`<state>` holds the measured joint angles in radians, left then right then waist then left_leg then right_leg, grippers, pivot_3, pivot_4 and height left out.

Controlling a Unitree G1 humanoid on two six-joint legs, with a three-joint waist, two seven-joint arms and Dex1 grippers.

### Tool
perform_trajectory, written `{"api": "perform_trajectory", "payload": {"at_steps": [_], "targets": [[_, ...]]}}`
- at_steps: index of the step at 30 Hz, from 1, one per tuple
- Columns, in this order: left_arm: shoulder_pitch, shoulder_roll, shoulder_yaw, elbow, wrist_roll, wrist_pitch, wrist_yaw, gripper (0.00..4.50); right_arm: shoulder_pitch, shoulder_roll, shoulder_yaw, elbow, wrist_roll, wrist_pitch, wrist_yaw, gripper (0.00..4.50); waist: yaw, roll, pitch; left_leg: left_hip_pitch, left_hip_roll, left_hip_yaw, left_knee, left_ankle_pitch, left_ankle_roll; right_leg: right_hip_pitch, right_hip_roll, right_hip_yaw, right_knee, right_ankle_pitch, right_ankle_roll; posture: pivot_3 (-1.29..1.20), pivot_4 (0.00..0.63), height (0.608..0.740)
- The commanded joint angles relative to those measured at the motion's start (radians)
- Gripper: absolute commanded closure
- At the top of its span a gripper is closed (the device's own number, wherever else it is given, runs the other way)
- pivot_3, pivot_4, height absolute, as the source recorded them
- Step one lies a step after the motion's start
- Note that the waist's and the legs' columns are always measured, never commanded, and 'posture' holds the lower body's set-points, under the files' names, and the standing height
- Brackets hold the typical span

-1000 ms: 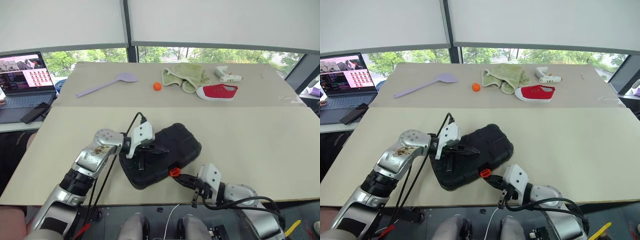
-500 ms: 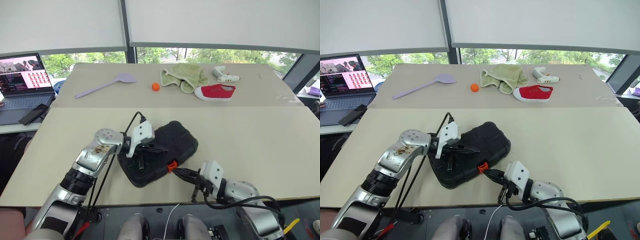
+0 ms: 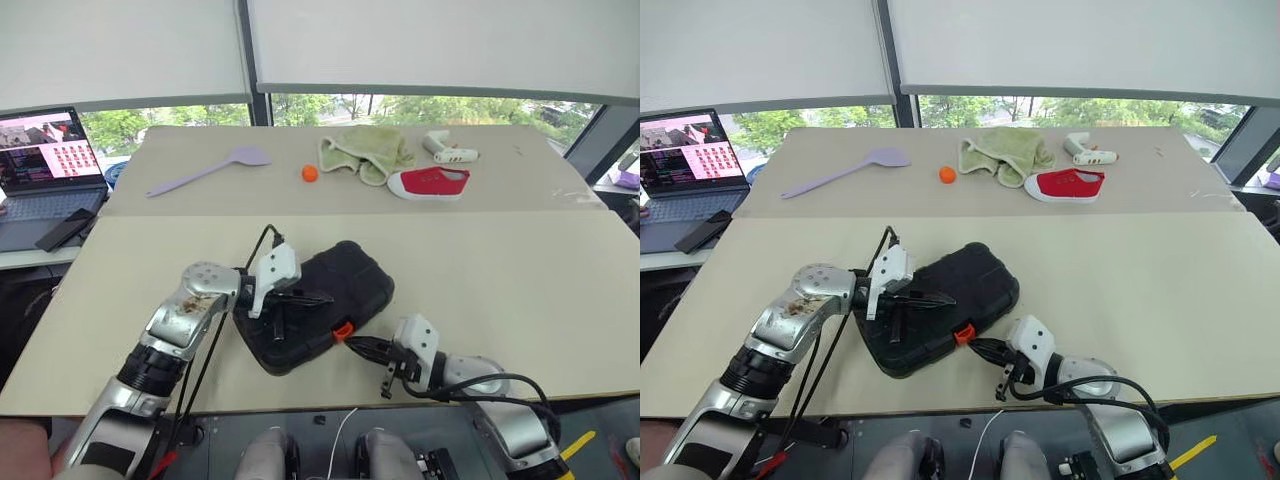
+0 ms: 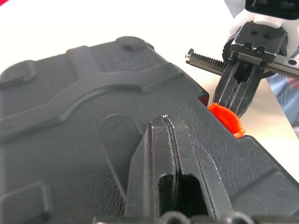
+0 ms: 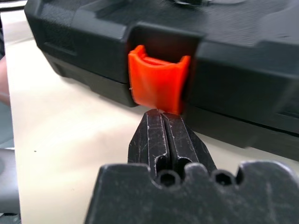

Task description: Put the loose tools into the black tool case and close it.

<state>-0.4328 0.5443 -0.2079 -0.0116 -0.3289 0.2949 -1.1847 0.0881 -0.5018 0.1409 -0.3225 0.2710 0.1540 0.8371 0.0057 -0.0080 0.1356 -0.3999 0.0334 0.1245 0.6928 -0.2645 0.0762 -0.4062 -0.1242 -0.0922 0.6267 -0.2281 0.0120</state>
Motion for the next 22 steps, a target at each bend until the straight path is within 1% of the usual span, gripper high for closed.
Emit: {"api": "perform_trajectory", "payload": {"at_steps": [1, 2, 4, 6, 7, 8, 9, 10, 12, 13, 16, 19, 22], "targets": [[0.137, 0.089, 0.174, -0.037, -0.078, -0.024, -0.008, 3.97, 0.089, -0.099, -0.182, -0.078, 0.123, -0.018, 0.077, 3.92, -0.003, 0.0, 0.0, 0.0, 0.0, 0.0, 0.0, 0.0, 0.001, 0.0, -0.002, 0.0, 0.0, 0.0, 0.0, 0.0, 0.15, 0.74], [0.156, 0.105, 0.202, -0.053, -0.092, -0.021, -0.005, 3.79, 0.101, -0.115, -0.202, -0.075, 0.129, -0.032, 0.09, 3.74, -0.005, 0.0, 0.0, 0.0, 0.0, 0.0, -0.001, 0.001, 0.002, 0.0, -0.003, 0.0, -0.001, -0.001, -0.001, 0.0, 0.15, 0.74], [0.201, 0.133, 0.272, -0.074, -0.111, -0.033, 0.016, 2.96, 0.121, -0.156, -0.253, -0.048, 0.134, -0.066, 0.124, 2.97, -0.005, 0.0, 0.002, 0.0, 0.001, -0.001, -0.002, 0.001, 0.002, 0.0, -0.003, -0.001, 0.0, -0.002, -0.002, 0.0, 0.15, 0.74], [0.261, 0.164, 0.36, -0.086, -0.107, -0.05, 0.058, 2.32, 0.126, -0.199, -0.315, 0.011, 0.128, -0.118, 0.167, 2.35, -0.003, 0.002, 0.006, -0.001, 0.001, -0.001, -0.002, 0.001, 0.002, -0.002, -0.003, -0.002, 0.0, -0.002, -0.002, 0.0, 0.15, 0.74], [0.292, 0.173, 0.392, -0.082, -0.076, -0.1, 0.085, 1.93, 0.12, -0.213, -0.337, 0.044, 0.121, -0.15, 0.183, 2.03, 0.0, 0.001, 0.009, -0.002, 0.001, -0.001, -0.002, 0.0, 0.0, -0.002, -0.003, -0.002, -0.001, -0.002, -0.002, 0.0, 0.15, 0.74], [0.36, 0.19, 0.451, -0.077, -0.054, -0.139, 0.099, 1.59, 0.086, -0.234, -0.371, 0.11, 0.113, -0.194, 0.196, 1.66, 0.003, -0.001, 0.01, -0.003, 0.001, -0.001, -0.002, -0.002, -0.004, -0.003, -0.004, -0.002, -0.001, -0.002, -0.002, 0.0, 0.15, 0.74], [0.424, 0.203, 0.505, -0.077, -0.051, -0.148, 0.109, 1.29, 0.051, -0.25, -0.397, 0.172, 0.106, -0.239, 0.206, 1.37, 0.001, -0.001, 0.01, -0.004, 0.001, -0.001, -0.001, -0.002, -0.004, -0.005, -0.003, -0.002, -0.001, -0.002, -0.002, 0.0, 0.15, 0.74], [0.479, 0.209, 0.548, -0.078, -0.053, -0.161, 0.116, 0.86, 0.022, -0.265, -0.414, 0.226, 0.102, -0.273, 0.218, 0.95, -0.005, -0.001, 0.011, -0.005, 0.001, 0.0, -0.001, -0.002, -0.004, -0.009, -0.003, -0.002, -0.001, -0.002, -0.001, 0.0, 0.15, 0.74], [0.558, 0.212, 0.594, -0.073, -0.042, -0.2, 0.128, 0.12, -0.03, -0.301, -0.418, 0.34, 0.09, -0.351, 0.279, 0.27, -0.008, 0.001, 0.012, -0.005, 0.0, 0.004, -0.001, -0.003, -0.003, -0.011, -0.005, -0.001, -0.001, -0.002, -0.001, 0.0, 0.15, 0.74], [0.588, 0.209, 0.608, -0.077, -0.031, -0.223, 0.14, 0.02, -0.056, -0.317, -0.413, 0.399, 0.089, -0.389, 0.323, 0.06, -0.007, 0.001, 0.013, -0.005, 0.0, 0.005, -0.001, -0.003, -0.002, -0.012, -0.004, 0.0, -0.001, -0.001, -0.001, 0.0, 0.15, 0.74], [0.638, 0.199, 0.632, -0.082, -0.021, -0.259, 0.167, 0.02, -0.122, -0.335, -0.393, 0.519, 0.099, -0.476, 0.416, 0.06, 0.009, -0.001, 0.019, -0.007, 0.0, 0.005, -0.001, -0.002, -0.001, -0.014, -0.003, -0.003, -0.001, -0.002, -0.001, 0.0, 0.15, 0.74], [0.664, 0.185, 0.646, -0.087, -0.018, -0.29, 0.198, 0.02, -0.171, -0.335, -0.378, 0.577, 0.117, -0.46, 0.461, 0.06, 0.014, -0.001, 0.019, -0.008, 0.0, 0.005, -0.001, -0.003, -0.003, -0.014, -0.005, -0.003, -0.001, -0.001, -0.001, 0.0, 0.15, 0.74], [0.673, 0.175, 0.652, -0.095, -0.032, -0.302, 0.218, 0.02, -0.206, -0.322, -0.364, 0.614, 0.111, -0.467, 0.473, 0.06, 0.014, -0.001, 0.019, -0.008, 0.0, 0.005, -0.001, -0.003, -0.003, -0.014, -0.007, -0.003, -0.001, -0.001, -0.001, 0.0, 0.15, 0.74]]}}
